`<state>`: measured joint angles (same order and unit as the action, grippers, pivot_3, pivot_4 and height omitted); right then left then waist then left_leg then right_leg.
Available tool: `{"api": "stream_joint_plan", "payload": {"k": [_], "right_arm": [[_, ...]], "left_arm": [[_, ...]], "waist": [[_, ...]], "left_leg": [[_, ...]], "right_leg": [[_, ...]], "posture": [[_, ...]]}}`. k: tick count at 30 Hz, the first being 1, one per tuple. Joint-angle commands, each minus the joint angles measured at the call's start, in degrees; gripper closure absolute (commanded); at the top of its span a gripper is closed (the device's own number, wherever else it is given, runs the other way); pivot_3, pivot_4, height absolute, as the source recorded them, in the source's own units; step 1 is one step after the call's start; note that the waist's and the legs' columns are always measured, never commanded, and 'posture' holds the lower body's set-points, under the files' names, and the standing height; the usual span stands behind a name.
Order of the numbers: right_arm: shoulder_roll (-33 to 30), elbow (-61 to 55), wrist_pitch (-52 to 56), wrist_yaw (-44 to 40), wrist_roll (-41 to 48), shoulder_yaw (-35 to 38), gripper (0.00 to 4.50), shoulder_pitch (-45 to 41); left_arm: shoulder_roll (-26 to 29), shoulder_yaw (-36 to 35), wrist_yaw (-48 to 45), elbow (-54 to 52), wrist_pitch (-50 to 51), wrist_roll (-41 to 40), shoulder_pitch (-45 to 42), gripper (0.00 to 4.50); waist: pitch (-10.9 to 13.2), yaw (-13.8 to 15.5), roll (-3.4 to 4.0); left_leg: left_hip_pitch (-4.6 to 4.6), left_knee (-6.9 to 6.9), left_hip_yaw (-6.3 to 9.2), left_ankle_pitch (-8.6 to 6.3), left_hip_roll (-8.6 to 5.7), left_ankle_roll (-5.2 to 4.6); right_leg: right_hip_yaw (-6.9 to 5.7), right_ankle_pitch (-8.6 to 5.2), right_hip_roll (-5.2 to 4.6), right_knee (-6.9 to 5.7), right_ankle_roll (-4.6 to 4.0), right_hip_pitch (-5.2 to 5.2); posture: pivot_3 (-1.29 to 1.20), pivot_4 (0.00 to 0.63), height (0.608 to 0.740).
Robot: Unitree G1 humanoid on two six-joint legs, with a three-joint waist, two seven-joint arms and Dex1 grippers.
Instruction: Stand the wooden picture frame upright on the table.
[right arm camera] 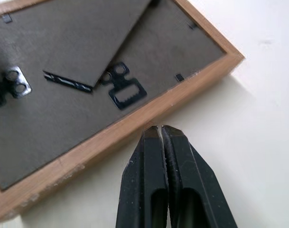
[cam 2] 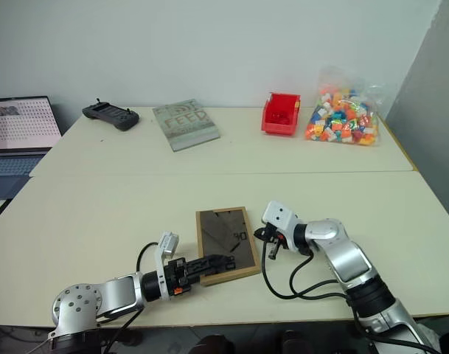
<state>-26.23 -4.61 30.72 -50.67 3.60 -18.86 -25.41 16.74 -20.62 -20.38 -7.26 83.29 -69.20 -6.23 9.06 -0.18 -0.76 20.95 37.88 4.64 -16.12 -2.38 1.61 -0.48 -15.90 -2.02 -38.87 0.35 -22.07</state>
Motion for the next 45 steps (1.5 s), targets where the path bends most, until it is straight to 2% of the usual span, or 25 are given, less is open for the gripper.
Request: {"api": "stream_joint_plan", "payload": {"k": [1, 7, 10, 15, 18, 23, 26, 29, 34, 40, 42, 45], "right_arm": [[0.19, -1.70, 0.11, 0.79, 1.57, 2.29, 4.39, -0.32], [-0.47, 0.59, -0.86, 1.98, 2.40, 5.79, 4.39, -2.86], [-1.13, 1.00, 0.83, 0.53, 6.47, 10.56, 4.39, -6.92], [-1.40, -1.16, 15.01, -7.74, 23.08, 17.39, 3.46, -16.42], [-0.05, 0.46, 20.39, -9.59, 28.68, 18.14, 2.59, -21.99], [3.65, 5.36, 16.32, -9.30, 25.92, 13.23, 1.39, -26.41], [5.96, 7.67, 14.04, -8.89, 24.49, 10.96, 0.73, -28.19], [7.99, 8.17, 12.22, -8.70, 23.81, 9.51, 0.07, -29.39], [7.75, 2.42, 16.59, -11.51, 29.47, 10.63, 0.07, -29.03], [0.03, -5.79, 25.50, -14.16, 37.74, 14.27, 0.07, -24.97], [-2.18, -6.14, 25.87, -13.28, 37.89, 15.24, 0.07, -23.42], [-6.35, -4.87, 16.56, -11.71, 30.92, 15.87, 0.07, -20.19]], "left_arm": [[1.35, -1.05, 0.81, -1.83, -1.19, -0.75, 0.65, 1.76], [0.73, -0.58, 3.06, -3.32, -2.93, -2.14, -0.97, 3.08], [2.86, -1.00, 2.75, -4.63, -2.84, -4.26, -3.65, 3.21], [8.59, -2.39, 0.25, -3.49, -1.78, -10.46, -10.25, 3.21], [12.47, -2.20, -2.59, -1.88, -1.69, -12.03, -14.22, 3.21], [16.62, -0.55, -7.01, -0.44, -1.95, -12.50, -18.07, 3.21], [17.54, 0.16, -7.82, 0.00, -2.15, -12.62, -19.07, 3.21], [17.83, 0.77, -7.62, -0.24, -2.78, -12.85, -19.29, 3.21], [17.56, 0.57, -5.98, -0.01, -3.27, -14.22, -18.72, 3.21], [16.95, -0.01, -1.52, 1.05, -4.00, -19.04, -15.97, 3.21], [17.32, 0.24, -0.20, 1.19, -4.11, -21.07, -14.97, 3.21], [18.37, 1.43, 2.44, 1.43, -3.93, -25.90, -13.80, 3.21]], "waist": [[0.01, -0.04, -0.01], [0.05, -0.13, -0.06], [0.15, -0.13, -0.10], [0.30, -0.16, -0.22], [0.38, -0.33, -0.27], [0.40, -0.82, -0.30], [0.40, -1.10, -0.30], [0.40, -1.23, -0.30], [0.40, -1.34, -0.30], [0.40, -1.26, -0.31], [0.40, -1.32, -0.31], [0.40, -1.32, -0.31]], "left_leg": [[0.02, -0.01, 0.00, 0.00, 0.01, 0.00], [0.06, -0.03, 0.00, -0.01, 0.03, 0.07], [0.06, -0.03, 0.00, -0.02, 0.02, 0.05], [0.26, -0.03, 0.05, 0.02, 0.05, 0.11], [0.41, -0.03, 0.10, 0.02, 0.06, 0.13], [0.58, -0.01, 0.09, 0.04, 0.04, 0.17], [0.70, 0.01, 0.09, 0.05, 0.04, 0.18], [1.15, 0.09, 0.07, 0.09, 0.01, 0.24], [1.17, 0.07, 0.07, 0.09, 0.03, 0.25], [1.19, 0.07, 0.11, 0.06, 0.02, 0.18], [1.18, 0.07, 0.10, 0.03, 0.02, 0.14], [1.17, 0.06, 0.09, 0.01, 0.02, 0.09]], "right_leg": [[0.00, 0.00, 0.00, 0.00, 0.00, -0.03], [-0.01, -0.02, 0.01, 0.00, -0.02, -0.07], [-0.01, -0.02, 0.01, 0.00, -0.02, -0.07], [-0.05, -0.03, 0.05, 0.00, -0.03, -0.24], [-0.08, -0.02, 0.05, 0.04, -0.04, -0.35], [-0.07, -0.03, 0.04, -0.02, -0.05, -0.56], [-0.07, -0.03, 0.03, -0.02, -0.05, -0.67], [-0.04, 0.00, 0.00, -0.14, -0.06, -1.20], [-0.04, 0.00, 0.00, -0.12, -0.06, -1.21], [-0.06, 0.00, -0.04, -0.10, -0.06, -1.20], [-0.06, 0.00, -0.04, -0.09, -0.06, -1.20], [-0.06, 0.00, -0.04, -0.11, -0.06, -1.20]], "posture": [[0.00, 0.150, 0.740], [0.00, 0.150, 0.740], [0.00, 0.150, 0.740], [0.00, 0.150, 0.740], [0.00, 0.150, 0.740], [0.00, 0.150, 0.740], [0.00, 0.150, 0.740], [0.00, 0.150, 0.740], [0.00, 0.150, 0.740], [0.00, 0.150, 0.740], [0.00, 0.150, 0.740], [0.00, 0.150, 0.740]]}}
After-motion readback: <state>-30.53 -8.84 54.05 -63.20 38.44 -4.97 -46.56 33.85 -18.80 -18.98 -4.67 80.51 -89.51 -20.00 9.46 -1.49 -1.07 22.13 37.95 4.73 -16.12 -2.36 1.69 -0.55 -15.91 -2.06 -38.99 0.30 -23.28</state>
